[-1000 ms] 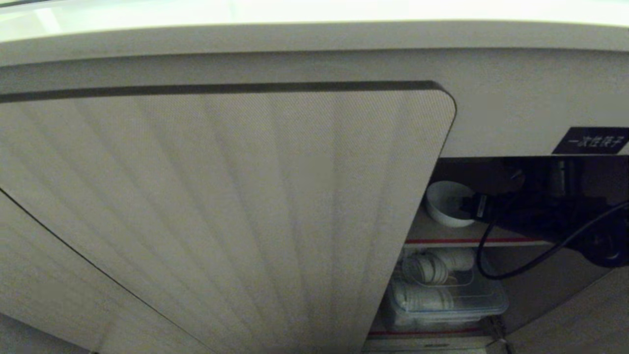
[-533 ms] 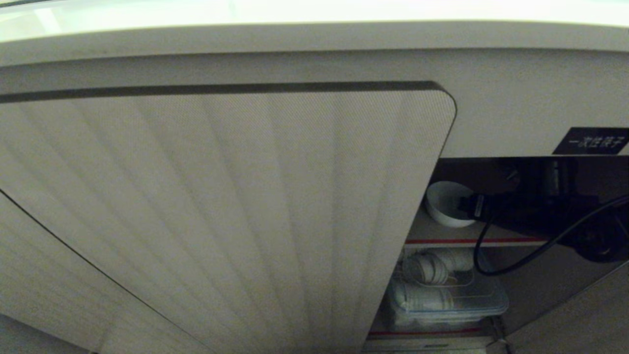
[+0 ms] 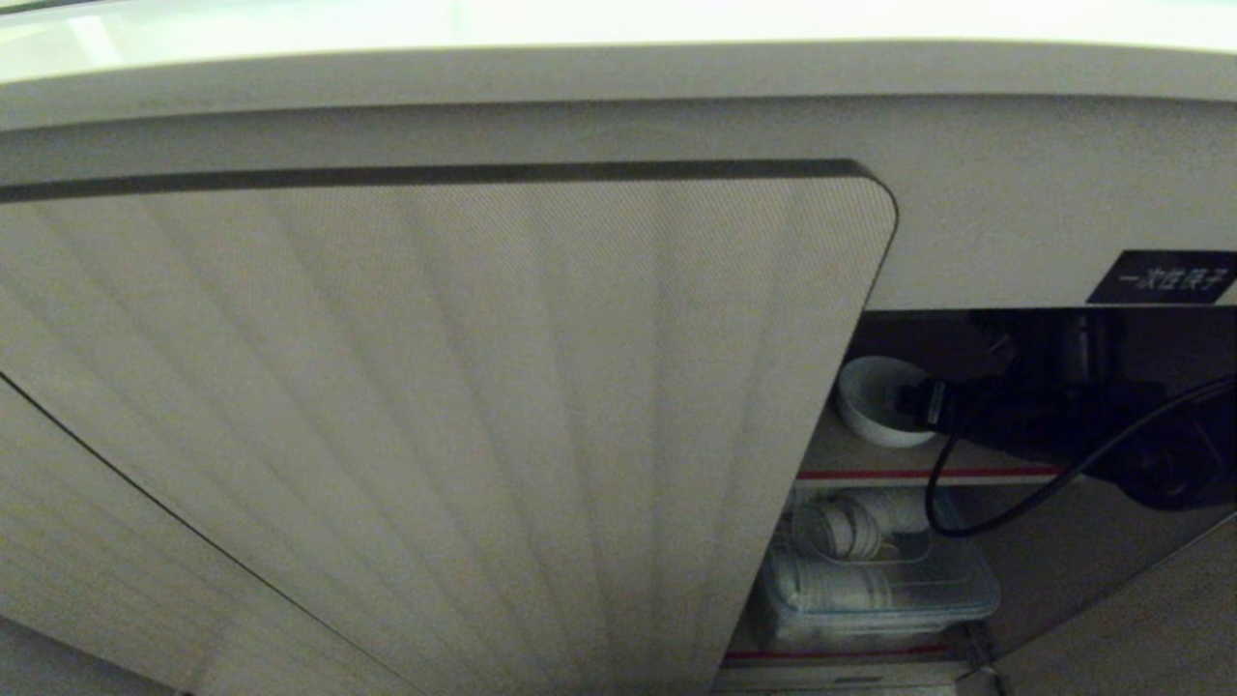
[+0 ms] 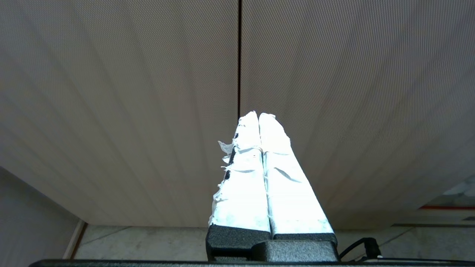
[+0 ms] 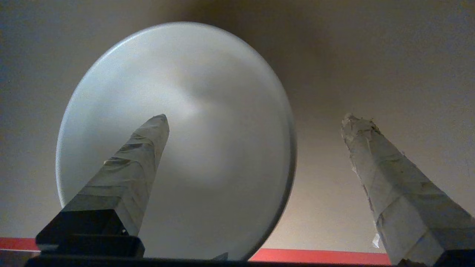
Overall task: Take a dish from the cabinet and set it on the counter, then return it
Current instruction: Take the bowl from the cabinet
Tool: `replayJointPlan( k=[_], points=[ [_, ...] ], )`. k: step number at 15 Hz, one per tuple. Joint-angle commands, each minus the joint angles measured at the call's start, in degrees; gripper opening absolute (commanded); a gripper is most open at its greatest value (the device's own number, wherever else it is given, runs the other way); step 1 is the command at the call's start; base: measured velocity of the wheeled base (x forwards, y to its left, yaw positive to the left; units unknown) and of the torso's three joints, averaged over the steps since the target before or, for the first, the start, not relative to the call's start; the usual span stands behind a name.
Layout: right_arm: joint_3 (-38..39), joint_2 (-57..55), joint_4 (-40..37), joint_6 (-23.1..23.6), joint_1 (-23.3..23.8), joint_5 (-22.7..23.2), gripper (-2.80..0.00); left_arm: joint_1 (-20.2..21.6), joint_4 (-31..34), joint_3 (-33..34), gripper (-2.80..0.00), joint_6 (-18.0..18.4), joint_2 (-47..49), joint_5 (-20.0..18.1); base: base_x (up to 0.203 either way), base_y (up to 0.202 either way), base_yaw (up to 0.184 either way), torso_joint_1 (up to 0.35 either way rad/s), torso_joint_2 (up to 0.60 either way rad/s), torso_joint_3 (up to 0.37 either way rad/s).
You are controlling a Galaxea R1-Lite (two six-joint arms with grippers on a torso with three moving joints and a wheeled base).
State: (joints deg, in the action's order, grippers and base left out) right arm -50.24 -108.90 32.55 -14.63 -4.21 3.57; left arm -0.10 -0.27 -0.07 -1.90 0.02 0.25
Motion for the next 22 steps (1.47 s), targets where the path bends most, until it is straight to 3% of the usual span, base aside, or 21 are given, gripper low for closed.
replayJointPlan(
  k=[1,10,12,22],
  points=[
    [-0.03,-0.35,0.17,0.03,-0.01,0.02,0.00,0.08,-0.05,0.02,-2.80,-0.03,-0.02,0.01,0.000,0.000,0.000,0.000,0.00,0.000],
    [-0.03,-0.90,0.23,0.04,-0.10,-0.14,0.00,0.01,-0.08,-0.01,-2.80,-0.03,-0.02,0.01,0.000,0.000,0.000,0.000,0.00,0.000],
    [-0.03,-1.05,0.32,0.04,-0.19,-0.14,-2.80,0.01,-0.01,-0.01,-2.80,-0.03,-0.02,0.01,0.000,0.000,0.000,0.000,0.00,0.000],
    [-0.56,-0.99,0.59,0.04,-0.45,-0.14,-2.80,0.01,0.00,0.06,-2.80,-0.03,-0.02,0.01,0.000,0.000,0.000,0.000,0.00,0.000]
  ],
)
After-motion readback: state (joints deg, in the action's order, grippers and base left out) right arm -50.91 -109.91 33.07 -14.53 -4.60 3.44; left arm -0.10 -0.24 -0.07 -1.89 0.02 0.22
